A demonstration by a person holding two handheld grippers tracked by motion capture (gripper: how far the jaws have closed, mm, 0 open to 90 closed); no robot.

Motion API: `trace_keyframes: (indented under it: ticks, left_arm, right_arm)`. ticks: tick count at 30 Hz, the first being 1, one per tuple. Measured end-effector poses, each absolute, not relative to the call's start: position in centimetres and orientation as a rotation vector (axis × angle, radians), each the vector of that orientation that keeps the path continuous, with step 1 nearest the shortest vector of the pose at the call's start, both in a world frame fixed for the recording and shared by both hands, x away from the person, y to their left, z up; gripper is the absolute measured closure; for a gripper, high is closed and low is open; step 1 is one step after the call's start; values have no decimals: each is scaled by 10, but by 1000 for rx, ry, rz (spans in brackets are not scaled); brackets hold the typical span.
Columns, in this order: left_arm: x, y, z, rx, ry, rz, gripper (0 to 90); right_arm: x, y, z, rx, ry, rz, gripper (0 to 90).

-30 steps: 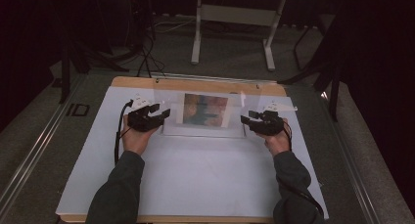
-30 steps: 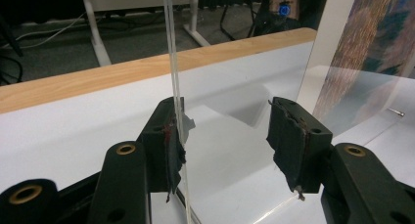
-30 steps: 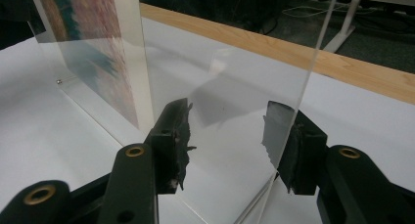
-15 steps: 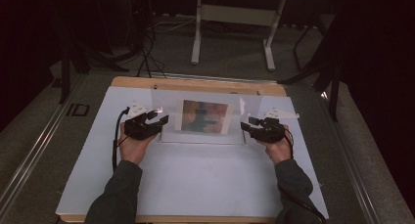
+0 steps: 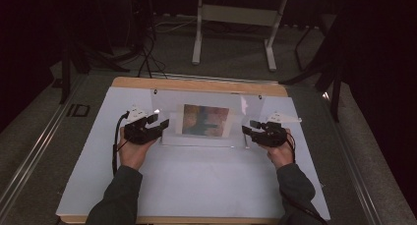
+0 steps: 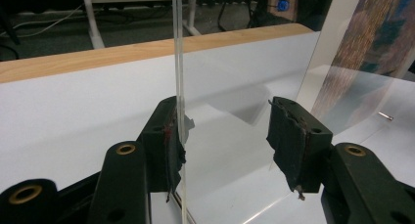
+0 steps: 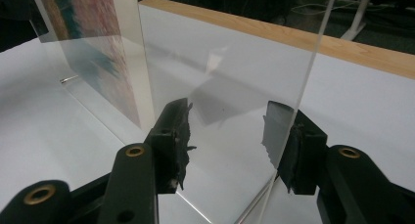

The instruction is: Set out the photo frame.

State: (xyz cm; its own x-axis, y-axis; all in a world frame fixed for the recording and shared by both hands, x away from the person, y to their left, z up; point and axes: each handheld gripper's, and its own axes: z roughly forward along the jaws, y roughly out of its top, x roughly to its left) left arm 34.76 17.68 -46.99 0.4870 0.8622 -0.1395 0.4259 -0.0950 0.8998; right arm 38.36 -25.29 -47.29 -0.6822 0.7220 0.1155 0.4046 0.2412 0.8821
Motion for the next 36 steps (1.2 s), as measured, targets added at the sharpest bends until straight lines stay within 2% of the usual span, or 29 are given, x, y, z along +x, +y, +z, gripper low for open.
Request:
trace_keyframes:
  ticks: [11, 15, 21, 28, 36]
  left_arm:
    - [349, 178, -471, 1714, 1095, 534, 476]
    - [348, 178, -470, 1723, 1089, 538, 472]
    - [345, 182, -471, 1742, 1089, 532, 481]
    - [335, 192, -474, 1717, 1094, 518, 485]
    - [323, 205, -476, 1730, 1120, 559, 490]
  right_arm:
    - [384, -254, -474, 1021, 2214, 1421, 517]
    - [384, -252, -474, 1010, 2212, 1398, 469]
    - [384, -250, -474, 1009, 2218, 1373, 444]
    - [378, -261, -477, 1029, 2210, 1375, 433]
    - [369, -281, -478, 1050, 2194, 1361, 428]
